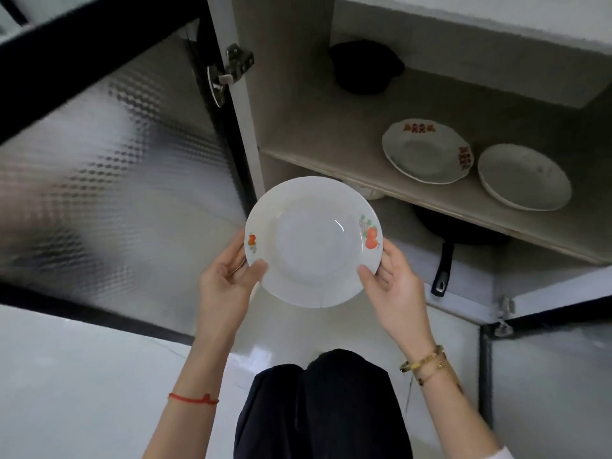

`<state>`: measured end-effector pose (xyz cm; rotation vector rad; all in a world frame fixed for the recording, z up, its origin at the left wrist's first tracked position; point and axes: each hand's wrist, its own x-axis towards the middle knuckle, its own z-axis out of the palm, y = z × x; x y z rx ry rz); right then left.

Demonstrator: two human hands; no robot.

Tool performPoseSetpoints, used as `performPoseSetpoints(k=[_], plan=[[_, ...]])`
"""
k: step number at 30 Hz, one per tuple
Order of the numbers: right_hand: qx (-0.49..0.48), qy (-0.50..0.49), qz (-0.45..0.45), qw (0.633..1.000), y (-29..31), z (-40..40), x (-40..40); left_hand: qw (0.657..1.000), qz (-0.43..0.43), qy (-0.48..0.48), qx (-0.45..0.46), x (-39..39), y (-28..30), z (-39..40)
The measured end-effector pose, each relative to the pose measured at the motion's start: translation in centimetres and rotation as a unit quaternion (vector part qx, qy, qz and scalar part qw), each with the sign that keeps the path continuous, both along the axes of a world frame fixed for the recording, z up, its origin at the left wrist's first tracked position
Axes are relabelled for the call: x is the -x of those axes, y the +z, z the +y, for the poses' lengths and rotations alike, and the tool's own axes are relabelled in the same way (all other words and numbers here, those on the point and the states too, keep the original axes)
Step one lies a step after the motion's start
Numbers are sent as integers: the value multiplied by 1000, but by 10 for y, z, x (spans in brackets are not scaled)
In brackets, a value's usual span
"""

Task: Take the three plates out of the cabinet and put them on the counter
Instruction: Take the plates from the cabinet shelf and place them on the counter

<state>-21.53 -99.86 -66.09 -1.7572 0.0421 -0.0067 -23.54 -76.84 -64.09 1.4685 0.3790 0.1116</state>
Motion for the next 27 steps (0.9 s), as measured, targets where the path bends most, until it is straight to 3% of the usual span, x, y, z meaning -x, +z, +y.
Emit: performPoseSetpoints(k=[13, 20, 27], plan=[[-9, 26, 22, 999, 231, 4, 19, 999, 25, 23, -6, 19, 225, 8], [-16, 6, 8, 1000, 351, -10, 1, 1000, 16, 2, -3, -8, 356, -5], [-23, -4, -13, 1000, 442, -28, -42, 1000, -1, -21, 2, -55, 448, -24]])
